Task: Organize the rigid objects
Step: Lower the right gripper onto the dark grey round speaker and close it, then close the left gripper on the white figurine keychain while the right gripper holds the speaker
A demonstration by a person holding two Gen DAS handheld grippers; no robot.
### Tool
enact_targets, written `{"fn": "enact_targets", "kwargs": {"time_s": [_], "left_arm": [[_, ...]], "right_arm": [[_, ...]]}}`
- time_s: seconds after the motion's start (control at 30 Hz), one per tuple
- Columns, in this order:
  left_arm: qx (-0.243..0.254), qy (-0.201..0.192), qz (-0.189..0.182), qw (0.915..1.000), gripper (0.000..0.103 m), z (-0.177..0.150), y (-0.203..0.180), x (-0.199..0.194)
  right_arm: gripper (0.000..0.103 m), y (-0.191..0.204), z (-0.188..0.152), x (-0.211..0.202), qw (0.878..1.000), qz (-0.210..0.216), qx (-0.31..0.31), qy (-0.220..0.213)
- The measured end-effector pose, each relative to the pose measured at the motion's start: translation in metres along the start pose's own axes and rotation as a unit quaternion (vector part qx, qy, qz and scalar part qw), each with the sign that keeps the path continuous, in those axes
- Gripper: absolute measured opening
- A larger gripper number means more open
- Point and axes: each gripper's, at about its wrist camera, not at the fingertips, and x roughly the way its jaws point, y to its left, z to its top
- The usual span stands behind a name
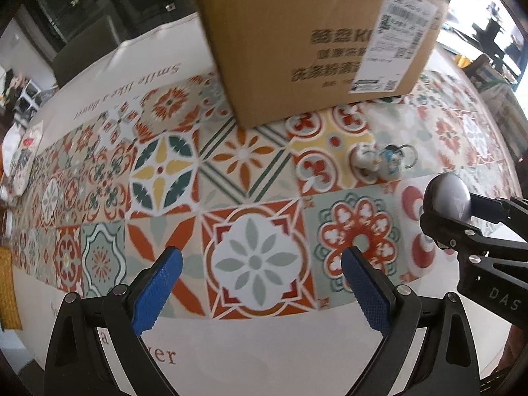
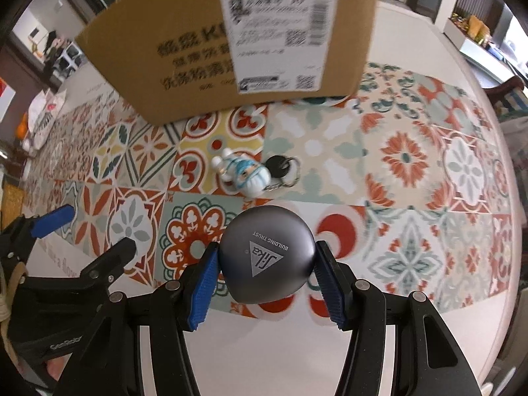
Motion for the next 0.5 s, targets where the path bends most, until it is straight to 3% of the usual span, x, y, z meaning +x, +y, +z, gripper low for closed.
{"fn": "enact_targets", "kwargs": {"time_s": [0.5], "left_arm": [[0.096,-0.041,-0.054,0.9931,0.098,0.03,-0.054,0.005]], "right_arm": [[0.056,-0.042,0.0,-0.014,0.998,-0.017,0.064,-0.014]]}}
